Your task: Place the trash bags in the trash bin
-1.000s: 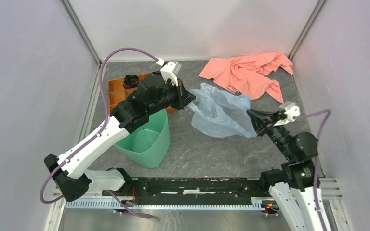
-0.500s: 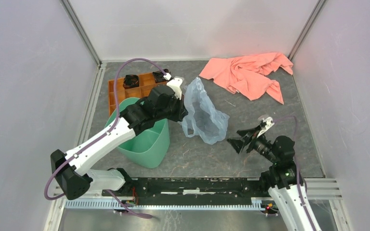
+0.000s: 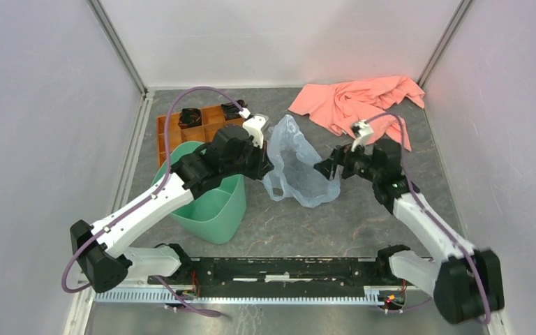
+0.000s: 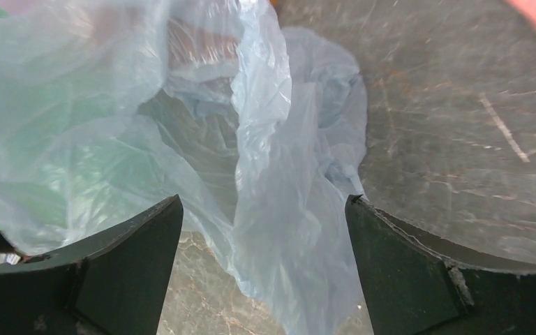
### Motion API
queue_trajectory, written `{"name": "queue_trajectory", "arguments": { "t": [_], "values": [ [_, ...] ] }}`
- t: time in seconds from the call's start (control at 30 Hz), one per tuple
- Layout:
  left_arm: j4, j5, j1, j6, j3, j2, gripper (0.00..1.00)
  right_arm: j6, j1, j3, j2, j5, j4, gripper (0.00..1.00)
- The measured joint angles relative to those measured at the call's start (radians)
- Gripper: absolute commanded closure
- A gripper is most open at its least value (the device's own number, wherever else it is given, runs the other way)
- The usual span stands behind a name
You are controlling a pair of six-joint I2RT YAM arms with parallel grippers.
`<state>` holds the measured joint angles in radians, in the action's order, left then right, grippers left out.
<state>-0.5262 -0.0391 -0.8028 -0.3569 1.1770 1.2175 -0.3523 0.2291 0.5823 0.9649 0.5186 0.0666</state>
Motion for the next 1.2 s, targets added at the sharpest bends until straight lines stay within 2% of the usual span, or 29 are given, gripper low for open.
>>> {"name": "queue_trajectory", "arguments": {
  "t": [0.07,0.1,0.13,0.17,0.2,0.33,0.37,0.4,0.5,0.63,0.67,0.77,0.83,0.93,1.07,1.2],
  "values": [
    [-0.002,-0.006,0.000,0.008,0.002,0.000,0.98,0.025,0.042,0.039,0.127,-0.008,0.011,0.10],
    [-0.003,-0.007,0.000,0.009,0.003,0.000,0.98,0.040,0.060,0.052,0.163,-0.013,0.010,0.19],
    [-0.005,-0.011,0.000,0.011,0.007,0.001,0.98,0.055,0.081,0.071,0.201,-0.021,0.008,0.33],
    [-0.007,-0.016,0.000,0.014,0.013,0.001,0.98,0.071,0.096,0.089,0.234,-0.025,0.010,0.54],
    [-0.008,-0.016,0.000,0.017,0.020,0.003,0.98,0.081,0.110,0.106,0.262,-0.025,0.016,0.69],
    [-0.010,-0.017,0.000,0.019,0.068,0.024,0.98,0.115,0.129,0.138,0.291,-0.066,0.011,0.92],
    [-0.009,-0.017,0.000,0.019,0.079,0.031,0.98,0.136,0.141,0.145,0.275,-0.121,-0.023,0.99],
    [-0.009,-0.016,0.000,0.018,0.085,0.035,0.98,0.159,0.158,0.158,0.257,-0.203,-0.068,1.00],
    [-0.011,-0.005,0.000,0.019,0.110,0.057,0.98,0.233,0.226,0.222,0.178,-0.478,-0.209,1.00],
    [-0.012,0.032,0.000,0.019,0.198,0.135,0.98,0.305,0.298,0.272,0.041,-0.753,-0.297,0.99],
    [-0.010,0.034,0.000,0.019,0.225,0.161,0.98,0.315,0.320,0.272,0.005,-0.816,-0.309,0.96],
    [0.002,0.025,0.000,0.019,0.282,0.228,0.98,0.332,0.392,0.235,-0.085,-0.927,-0.315,0.77],
    [0.012,0.018,0.000,0.018,0.294,0.267,0.98,0.321,0.425,0.184,-0.110,-0.908,-0.308,0.66],
    [0.008,0.026,0.000,0.019,0.289,0.323,0.98,0.275,0.437,0.058,-0.092,-0.696,-0.227,0.48],
    [-0.015,0.061,0.000,0.019,0.286,0.404,0.98,0.188,0.441,-0.136,-0.064,-0.421,-0.167,0.30],
    [-0.060,0.089,0.000,0.020,0.286,0.459,0.98,0.179,0.443,-0.116,-0.127,-0.341,-0.241,0.18]
  ]
}}
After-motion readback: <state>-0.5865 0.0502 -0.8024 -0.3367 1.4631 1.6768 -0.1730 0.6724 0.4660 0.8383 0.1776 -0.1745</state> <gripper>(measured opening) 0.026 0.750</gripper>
